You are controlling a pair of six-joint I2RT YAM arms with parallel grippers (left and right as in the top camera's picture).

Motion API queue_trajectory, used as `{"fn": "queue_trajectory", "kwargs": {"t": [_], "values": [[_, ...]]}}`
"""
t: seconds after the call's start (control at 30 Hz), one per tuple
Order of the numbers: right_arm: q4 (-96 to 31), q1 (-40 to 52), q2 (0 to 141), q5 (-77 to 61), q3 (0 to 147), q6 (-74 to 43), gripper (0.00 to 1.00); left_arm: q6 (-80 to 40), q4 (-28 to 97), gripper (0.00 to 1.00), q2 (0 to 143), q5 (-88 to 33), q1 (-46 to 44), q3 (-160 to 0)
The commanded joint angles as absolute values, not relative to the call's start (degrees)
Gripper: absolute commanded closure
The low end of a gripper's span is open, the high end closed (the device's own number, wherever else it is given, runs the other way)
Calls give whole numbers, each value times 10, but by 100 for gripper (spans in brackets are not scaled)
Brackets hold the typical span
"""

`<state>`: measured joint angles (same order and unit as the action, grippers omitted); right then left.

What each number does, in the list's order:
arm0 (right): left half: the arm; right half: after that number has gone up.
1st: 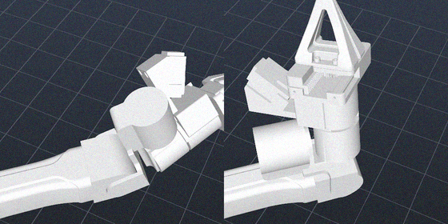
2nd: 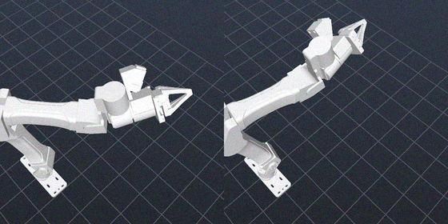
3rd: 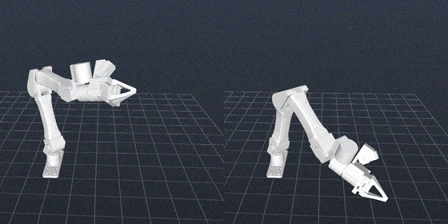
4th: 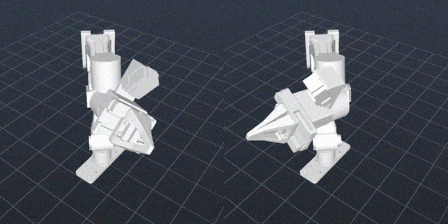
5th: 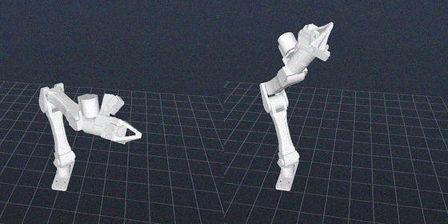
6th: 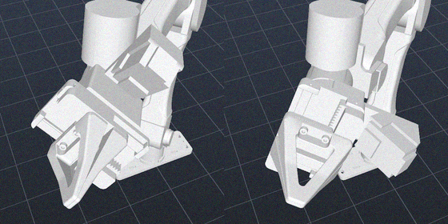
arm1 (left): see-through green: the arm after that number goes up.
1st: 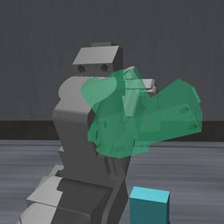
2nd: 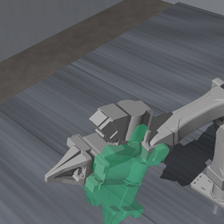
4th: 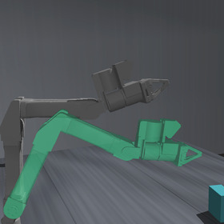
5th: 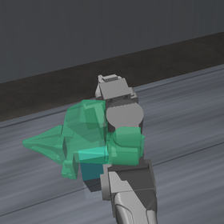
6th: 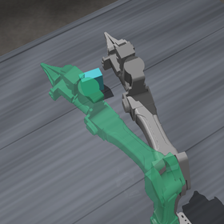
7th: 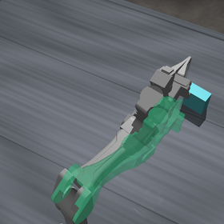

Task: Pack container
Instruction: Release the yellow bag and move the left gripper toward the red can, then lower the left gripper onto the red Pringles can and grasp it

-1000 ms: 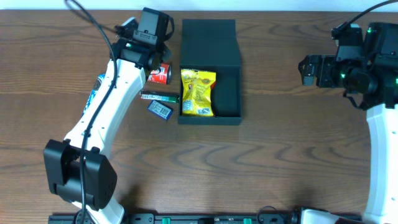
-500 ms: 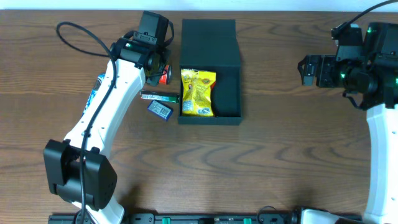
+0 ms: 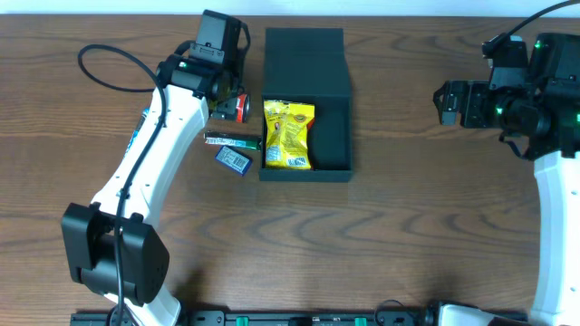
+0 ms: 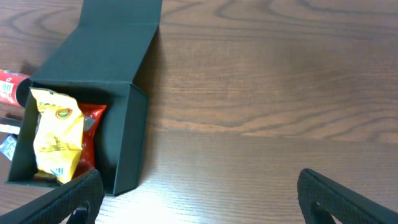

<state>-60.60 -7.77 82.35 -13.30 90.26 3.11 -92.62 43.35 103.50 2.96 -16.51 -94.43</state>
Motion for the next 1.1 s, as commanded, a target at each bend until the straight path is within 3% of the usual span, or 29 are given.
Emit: {"fn": "queue_trajectory", "kwargs": {"t": [0.0,0.53,0.77,1.07], "values": [[-607,-82,818,-138,906,21,1,-926,434,5,1043,33,-161,-943],[-617,-82,836,-140,906,21,1,-918,404,4,1061,71,-159,-943],[-617,-82,836,-140,906,22,1,-917,407,2,1120,23,-131,-958],[-615,-82,836,-140,906,22,1,-880,591,2,1278,-15,-105,-1184]]}}
